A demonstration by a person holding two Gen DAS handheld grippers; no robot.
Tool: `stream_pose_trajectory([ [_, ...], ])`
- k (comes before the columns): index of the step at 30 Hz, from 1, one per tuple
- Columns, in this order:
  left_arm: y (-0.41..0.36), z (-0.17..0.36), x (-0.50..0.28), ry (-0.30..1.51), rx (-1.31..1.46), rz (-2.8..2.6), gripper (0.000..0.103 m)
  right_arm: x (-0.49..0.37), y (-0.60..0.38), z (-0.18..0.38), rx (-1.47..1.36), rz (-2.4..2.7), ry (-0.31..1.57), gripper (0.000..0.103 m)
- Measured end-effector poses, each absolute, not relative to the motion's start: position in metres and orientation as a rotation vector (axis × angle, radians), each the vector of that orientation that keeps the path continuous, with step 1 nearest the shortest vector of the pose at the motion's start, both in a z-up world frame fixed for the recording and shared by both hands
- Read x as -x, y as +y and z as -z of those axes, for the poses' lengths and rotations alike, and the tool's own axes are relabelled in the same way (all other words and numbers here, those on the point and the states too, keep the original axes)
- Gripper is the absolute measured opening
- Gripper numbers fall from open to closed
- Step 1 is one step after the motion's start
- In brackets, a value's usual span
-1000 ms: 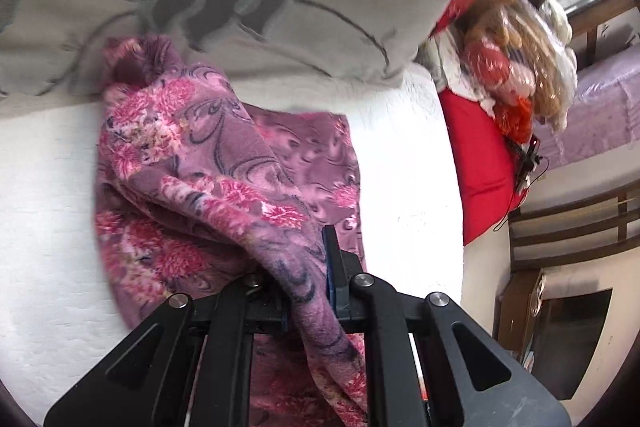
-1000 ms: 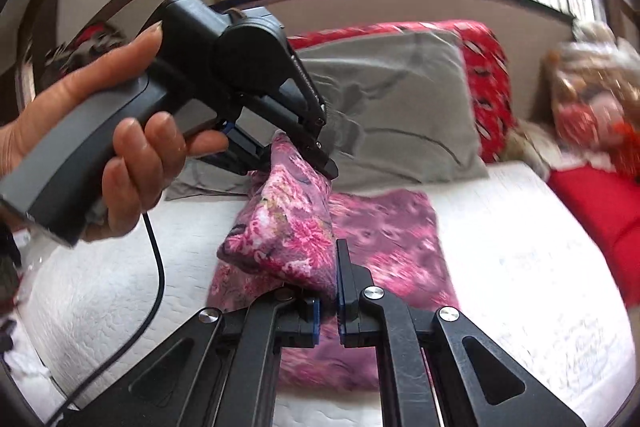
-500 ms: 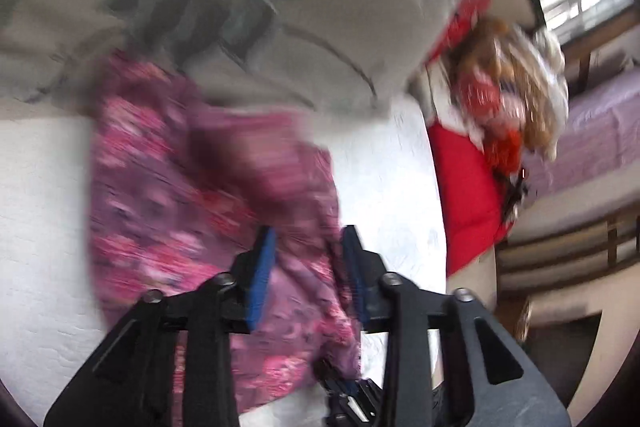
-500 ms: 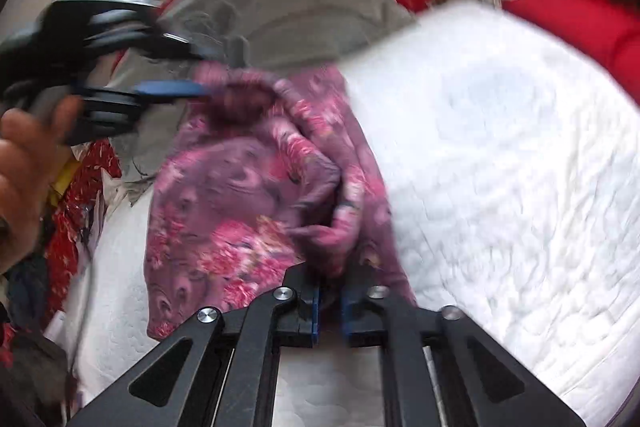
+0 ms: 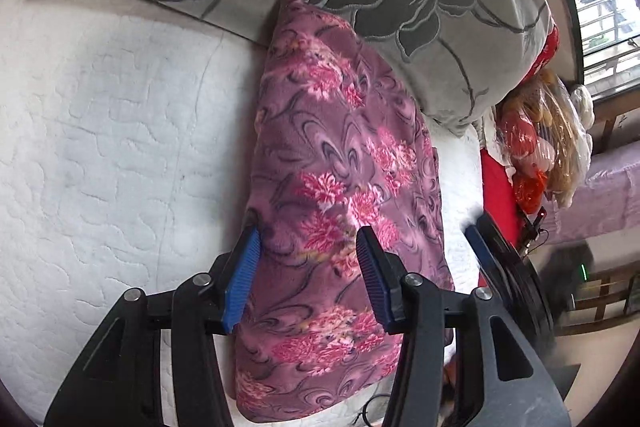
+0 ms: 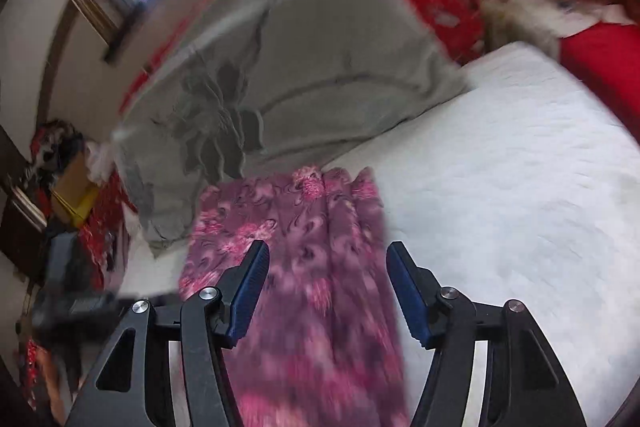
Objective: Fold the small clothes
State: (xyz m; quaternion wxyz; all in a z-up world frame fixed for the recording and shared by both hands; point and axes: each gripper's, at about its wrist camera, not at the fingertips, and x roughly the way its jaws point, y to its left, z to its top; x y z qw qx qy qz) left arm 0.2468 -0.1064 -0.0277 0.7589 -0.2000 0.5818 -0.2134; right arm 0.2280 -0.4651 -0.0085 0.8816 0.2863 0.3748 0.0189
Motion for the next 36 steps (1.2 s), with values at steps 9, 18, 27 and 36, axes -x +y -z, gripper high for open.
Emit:
stream_pose_trajectory([
  [9,-0.108,0.004,-0.236,1.141,0.336,0.477,0.055,-0.238,-0.421,0.008,-0.358,-0.134,0.776,0.007],
  [18,-0.122,0.029,-0.219,1.204,0.169,0.372,0.057,-0.212,-0.457,0.041,-0.603,-0.02,0.84,0.014],
  [27,-0.127,0.043,-0.179,1.191,0.09,0.315,0.061,-0.157,-0.444,0.057,-0.594,-0.083,0.917,0.034],
  [36,-0.129,0.037,-0.167,1.16,0.035,0.284,0.061,-0.13,-0.444,0.063,-0.557,-0.07,0.906,0.002],
])
